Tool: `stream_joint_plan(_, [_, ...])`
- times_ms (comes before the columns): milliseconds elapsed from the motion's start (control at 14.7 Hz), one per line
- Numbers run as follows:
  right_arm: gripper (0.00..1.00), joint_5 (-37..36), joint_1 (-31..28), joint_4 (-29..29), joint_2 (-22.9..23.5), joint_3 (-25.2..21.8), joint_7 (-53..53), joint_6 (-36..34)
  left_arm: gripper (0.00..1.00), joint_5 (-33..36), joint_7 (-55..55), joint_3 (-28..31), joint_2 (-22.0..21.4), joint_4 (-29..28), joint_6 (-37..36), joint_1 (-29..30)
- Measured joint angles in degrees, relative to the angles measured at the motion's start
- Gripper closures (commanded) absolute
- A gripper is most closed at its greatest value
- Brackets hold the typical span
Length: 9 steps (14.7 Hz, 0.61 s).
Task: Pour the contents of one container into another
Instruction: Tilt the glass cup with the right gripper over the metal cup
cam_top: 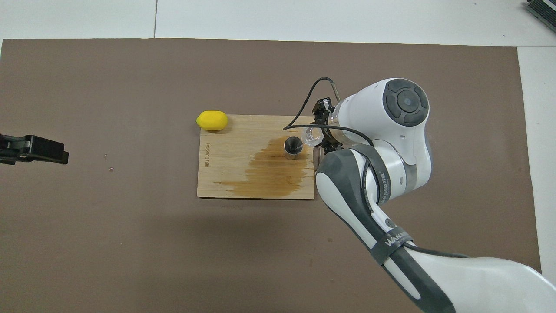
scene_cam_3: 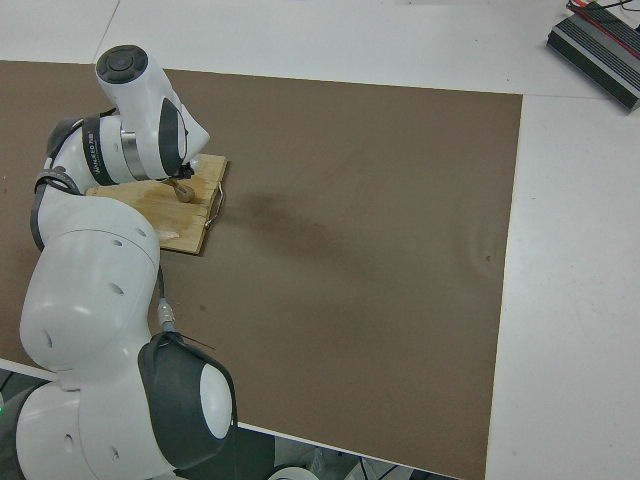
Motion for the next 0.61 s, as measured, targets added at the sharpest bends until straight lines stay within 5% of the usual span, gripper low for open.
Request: stream_joint_plan(611, [1.00,-6.74,1.93,0.17,0.97,0.02,0.76,0.22,0.00,0.00,0.00,-0.01,0.00,0.00,0.00,0.00])
